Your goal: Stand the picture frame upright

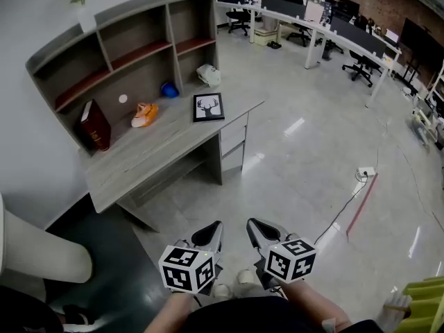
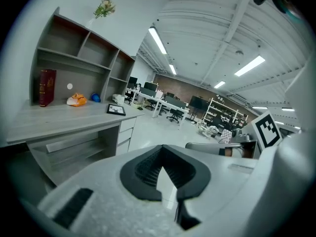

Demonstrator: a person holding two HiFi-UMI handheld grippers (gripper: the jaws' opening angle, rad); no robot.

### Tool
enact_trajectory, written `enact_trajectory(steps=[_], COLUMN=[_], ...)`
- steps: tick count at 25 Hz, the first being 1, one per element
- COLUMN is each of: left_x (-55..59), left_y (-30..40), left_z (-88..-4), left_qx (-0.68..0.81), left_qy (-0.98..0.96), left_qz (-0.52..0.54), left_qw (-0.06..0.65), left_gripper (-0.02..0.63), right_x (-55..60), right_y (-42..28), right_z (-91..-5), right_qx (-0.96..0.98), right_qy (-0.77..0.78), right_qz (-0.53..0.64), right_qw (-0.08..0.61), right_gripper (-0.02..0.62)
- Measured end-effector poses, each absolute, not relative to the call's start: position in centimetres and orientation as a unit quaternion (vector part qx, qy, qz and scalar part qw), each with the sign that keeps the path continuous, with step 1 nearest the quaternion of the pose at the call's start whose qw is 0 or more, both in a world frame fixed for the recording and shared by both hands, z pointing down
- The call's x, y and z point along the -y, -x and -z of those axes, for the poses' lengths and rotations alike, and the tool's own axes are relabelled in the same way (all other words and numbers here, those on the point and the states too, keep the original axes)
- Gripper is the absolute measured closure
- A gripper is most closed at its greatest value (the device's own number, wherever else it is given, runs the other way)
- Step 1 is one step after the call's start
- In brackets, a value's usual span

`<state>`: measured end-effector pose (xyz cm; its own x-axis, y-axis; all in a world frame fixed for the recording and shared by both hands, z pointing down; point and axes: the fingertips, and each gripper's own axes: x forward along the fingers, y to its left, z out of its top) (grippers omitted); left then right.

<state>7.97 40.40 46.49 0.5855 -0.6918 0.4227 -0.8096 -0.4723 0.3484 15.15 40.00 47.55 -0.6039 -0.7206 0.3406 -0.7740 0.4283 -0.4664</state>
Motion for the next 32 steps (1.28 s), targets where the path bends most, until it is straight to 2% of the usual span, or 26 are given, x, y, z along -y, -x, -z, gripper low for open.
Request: enact_trajectory(steps=[20, 32], left_x=[-35.7, -34.3], left_y=[-13.5, -14.5], left_z=[-47.8, -47.9], left_qx=[0.467, 0.470], left_qy=[-0.836, -0.830], left_qz=[-0.118, -0.122], left_qw=[0.264, 0.274], left_gripper=[0.611, 0.611], right_x=[-34.7, -33.7], right_y=[-18.7, -20.2], right_z=[-48.5, -49.1], right_qx=[0.862, 0.856], right_qy=[-0.403, -0.405], right_qz=[-0.303, -0.316], right_qw=[0.058, 0.054], right_gripper=[0.597, 0.598])
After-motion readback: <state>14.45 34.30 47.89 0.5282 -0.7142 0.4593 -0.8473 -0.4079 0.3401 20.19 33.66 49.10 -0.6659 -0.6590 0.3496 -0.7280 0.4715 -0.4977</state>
